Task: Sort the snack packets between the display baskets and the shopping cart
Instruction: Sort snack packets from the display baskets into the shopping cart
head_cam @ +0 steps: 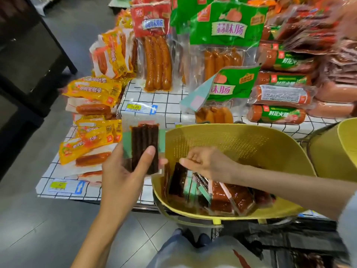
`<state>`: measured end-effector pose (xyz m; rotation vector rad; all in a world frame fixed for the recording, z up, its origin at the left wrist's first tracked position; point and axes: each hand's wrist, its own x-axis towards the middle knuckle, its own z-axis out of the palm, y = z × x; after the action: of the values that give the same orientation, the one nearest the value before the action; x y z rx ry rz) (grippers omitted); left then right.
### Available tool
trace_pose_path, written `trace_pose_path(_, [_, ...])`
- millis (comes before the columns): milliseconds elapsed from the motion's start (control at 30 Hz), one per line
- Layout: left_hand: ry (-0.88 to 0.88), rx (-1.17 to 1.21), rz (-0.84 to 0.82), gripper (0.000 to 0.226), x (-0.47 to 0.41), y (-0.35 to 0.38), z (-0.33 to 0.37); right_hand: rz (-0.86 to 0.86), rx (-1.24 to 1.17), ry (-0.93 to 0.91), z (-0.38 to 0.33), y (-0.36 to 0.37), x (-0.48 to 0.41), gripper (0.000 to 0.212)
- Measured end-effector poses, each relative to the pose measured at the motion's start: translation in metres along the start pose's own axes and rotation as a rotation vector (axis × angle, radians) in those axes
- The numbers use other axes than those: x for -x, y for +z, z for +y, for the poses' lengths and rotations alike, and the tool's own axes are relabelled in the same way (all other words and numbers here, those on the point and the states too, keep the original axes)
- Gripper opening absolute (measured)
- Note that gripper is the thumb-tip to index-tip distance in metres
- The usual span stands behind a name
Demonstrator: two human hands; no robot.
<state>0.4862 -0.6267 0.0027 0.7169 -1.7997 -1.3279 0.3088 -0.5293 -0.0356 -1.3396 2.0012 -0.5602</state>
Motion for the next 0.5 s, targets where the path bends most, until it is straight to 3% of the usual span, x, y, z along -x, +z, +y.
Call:
trace_pose_path(67, [-0.016,0.012,0.006,0.013,0.003,-0.003,0.0,-0.155,0.434,0.13,0.01,0.022,-0.01,0.059])
trace_pose_path(133, [-0.025,0.055,0.003,0.013,0.007,-0.005,0.003,-0.216,0.641,0.168,0.012,0.033,-0.019,0.071])
trace_pose_path(200, [-0.026,0.072,-0.008,0.017,0.009,-0.007,0.006,-0.145,0.571,0.173,0.014,0.034,-0.022,0.057])
trace_pose_path(267, [-0.04,0.117,-0.023,0.019,0.009,-0.009,0.007,0.083,0.249,0.1,0.016,0.026,-0.018,0.01])
trace_pose_path(333, [-0.053,0.16,-0.035,0.018,0.006,-0.01,0.005,0.269,0.021,0.074,0.019,0.012,-0.014,0.03])
trace_pose_path(400, [-0.055,0.151,-0.032,0.02,0.001,-0.008,0.005,0.266,-0.016,0.075,0.02,0.002,-0.01,0.023])
trace_pose_path(433, [-0.065,0.16,-0.036,0.021,-0.001,-0.005,0.005,0.184,0.045,0.086,0.018,0.002,-0.008,0.013])
trace_pose_path(500, [-0.077,0.185,-0.049,0.022,-0.005,-0.001,0.006,-0.07,0.313,0.168,0.019,0.018,-0.01,0.049])
